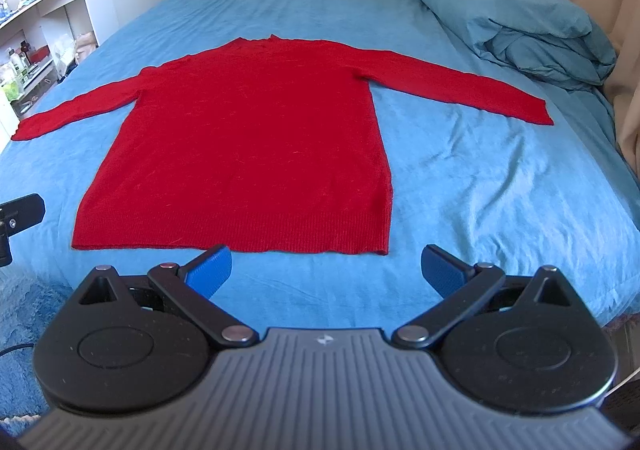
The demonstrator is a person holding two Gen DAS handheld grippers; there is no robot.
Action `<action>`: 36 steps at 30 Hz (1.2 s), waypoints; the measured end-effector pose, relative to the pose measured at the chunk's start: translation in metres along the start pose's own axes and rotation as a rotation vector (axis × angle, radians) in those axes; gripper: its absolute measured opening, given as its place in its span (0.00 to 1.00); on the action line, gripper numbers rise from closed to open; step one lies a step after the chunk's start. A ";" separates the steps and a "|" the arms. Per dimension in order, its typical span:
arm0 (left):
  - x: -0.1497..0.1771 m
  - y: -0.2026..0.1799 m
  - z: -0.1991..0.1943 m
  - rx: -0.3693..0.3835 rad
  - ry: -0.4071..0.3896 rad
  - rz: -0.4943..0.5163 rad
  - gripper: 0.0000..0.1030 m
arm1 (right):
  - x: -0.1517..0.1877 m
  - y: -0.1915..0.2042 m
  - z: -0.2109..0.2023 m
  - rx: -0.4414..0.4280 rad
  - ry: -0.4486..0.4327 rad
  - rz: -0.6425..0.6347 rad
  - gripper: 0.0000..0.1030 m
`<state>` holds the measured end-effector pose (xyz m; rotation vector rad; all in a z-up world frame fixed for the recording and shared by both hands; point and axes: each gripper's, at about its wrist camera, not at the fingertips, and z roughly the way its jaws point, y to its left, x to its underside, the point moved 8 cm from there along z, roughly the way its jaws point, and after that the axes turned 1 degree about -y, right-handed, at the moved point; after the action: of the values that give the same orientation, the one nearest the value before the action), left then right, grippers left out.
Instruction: Fold small clothes
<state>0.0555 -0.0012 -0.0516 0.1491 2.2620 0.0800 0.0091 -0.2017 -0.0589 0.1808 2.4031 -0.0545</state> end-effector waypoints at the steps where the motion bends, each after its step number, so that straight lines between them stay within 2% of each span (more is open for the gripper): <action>1: 0.000 0.000 0.000 0.000 0.000 0.000 1.00 | -0.001 0.000 0.000 0.000 0.000 0.000 1.00; 36: -0.001 0.000 -0.002 0.001 0.000 -0.004 1.00 | -0.004 0.004 -0.001 -0.008 -0.002 -0.003 1.00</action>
<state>0.0551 -0.0015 -0.0496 0.1450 2.2624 0.0766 0.0119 -0.1976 -0.0557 0.1732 2.4015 -0.0461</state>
